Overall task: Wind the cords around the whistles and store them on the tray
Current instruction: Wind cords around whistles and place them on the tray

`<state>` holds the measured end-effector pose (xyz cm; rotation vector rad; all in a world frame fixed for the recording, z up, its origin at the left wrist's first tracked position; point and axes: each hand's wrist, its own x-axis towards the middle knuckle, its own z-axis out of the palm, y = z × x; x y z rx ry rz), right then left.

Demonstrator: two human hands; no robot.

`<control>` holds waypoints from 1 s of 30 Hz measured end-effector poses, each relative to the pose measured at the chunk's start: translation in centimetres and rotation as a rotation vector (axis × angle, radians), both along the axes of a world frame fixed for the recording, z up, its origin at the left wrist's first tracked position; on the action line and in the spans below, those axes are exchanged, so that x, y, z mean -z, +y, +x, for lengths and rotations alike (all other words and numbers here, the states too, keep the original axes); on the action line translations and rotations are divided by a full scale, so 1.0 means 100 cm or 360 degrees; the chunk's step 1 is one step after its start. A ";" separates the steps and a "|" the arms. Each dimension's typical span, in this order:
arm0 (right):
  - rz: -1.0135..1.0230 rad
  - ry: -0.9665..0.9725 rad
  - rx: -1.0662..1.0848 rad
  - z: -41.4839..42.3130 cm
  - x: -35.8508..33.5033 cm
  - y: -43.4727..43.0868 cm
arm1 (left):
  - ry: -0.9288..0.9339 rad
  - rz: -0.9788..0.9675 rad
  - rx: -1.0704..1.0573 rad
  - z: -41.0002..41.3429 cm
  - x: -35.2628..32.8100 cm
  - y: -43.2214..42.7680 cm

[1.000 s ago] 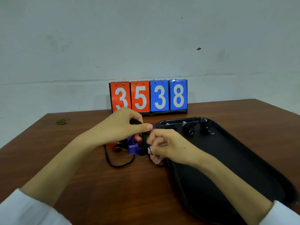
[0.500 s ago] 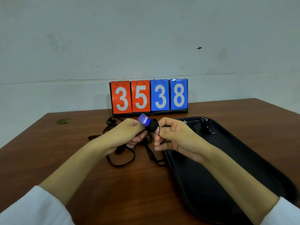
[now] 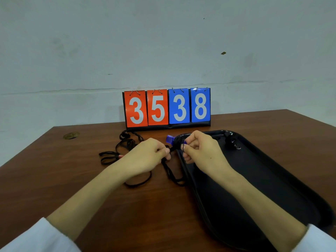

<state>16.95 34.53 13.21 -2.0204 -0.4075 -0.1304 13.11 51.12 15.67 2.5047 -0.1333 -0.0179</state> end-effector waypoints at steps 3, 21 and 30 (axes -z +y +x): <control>-0.0173 -0.0095 0.0065 0.002 0.004 -0.001 | -0.0175 0.0257 0.0007 -0.004 -0.005 -0.003; -0.0449 -0.0732 -0.0372 -0.010 0.002 0.001 | -0.0500 -0.0248 -0.0065 -0.003 -0.020 0.009; -0.0516 -0.0922 -0.0273 -0.015 -0.001 0.002 | -0.0405 -0.0538 -0.0242 -0.001 -0.019 0.013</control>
